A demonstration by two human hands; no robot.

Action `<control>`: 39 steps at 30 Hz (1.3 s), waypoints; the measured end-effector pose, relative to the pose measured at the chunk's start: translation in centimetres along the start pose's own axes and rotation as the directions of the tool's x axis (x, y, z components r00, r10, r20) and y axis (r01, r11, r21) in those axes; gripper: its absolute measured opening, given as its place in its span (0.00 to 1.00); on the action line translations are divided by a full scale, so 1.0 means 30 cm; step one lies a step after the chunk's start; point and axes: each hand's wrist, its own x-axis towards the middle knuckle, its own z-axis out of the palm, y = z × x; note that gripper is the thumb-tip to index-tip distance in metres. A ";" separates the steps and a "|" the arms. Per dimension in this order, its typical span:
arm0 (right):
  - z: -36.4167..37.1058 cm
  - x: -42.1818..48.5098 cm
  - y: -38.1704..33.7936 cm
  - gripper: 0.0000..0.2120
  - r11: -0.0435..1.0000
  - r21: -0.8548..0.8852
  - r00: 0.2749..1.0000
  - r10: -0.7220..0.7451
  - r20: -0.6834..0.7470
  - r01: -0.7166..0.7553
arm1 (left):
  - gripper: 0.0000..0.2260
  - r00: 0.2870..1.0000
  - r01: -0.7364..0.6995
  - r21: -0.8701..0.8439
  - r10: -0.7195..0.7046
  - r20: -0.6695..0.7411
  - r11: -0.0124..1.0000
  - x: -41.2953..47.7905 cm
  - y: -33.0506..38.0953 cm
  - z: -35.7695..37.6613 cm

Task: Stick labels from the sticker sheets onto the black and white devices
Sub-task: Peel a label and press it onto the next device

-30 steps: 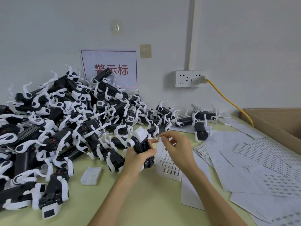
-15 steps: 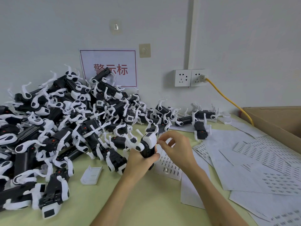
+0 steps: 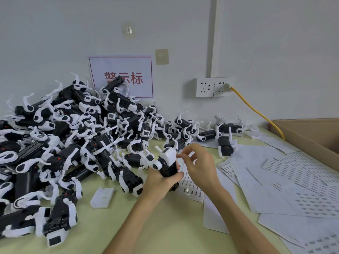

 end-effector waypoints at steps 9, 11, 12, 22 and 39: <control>-0.025 0.000 -0.026 0.08 0.939 0.318 0.986 0.158 -0.052 -0.133 | 0.08 0.994 0.104 -0.093 -0.105 -0.009 0.990 0.015 0.010 -0.015; -0.028 -0.003 -0.038 0.19 0.900 0.384 0.978 0.190 0.082 -0.207 | 0.08 0.995 0.099 -0.119 -0.101 -0.012 0.988 0.012 0.019 -0.016; -0.024 -0.007 -0.042 0.26 0.897 0.382 0.974 0.184 0.133 -0.222 | 0.08 0.996 0.087 -0.124 -0.090 -0.018 0.988 0.009 0.023 -0.018; 0.006 -0.034 -0.056 0.56 0.931 0.318 0.922 0.045 0.384 -0.178 | 0.34 0.970 0.073 -0.299 -0.137 -0.200 0.951 0.018 0.020 -0.027; 0.029 -0.016 -0.042 0.44 0.817 0.501 0.943 0.149 0.297 -0.286 | 0.35 0.988 0.149 -0.414 -0.121 0.093 0.898 0.025 0.039 -0.036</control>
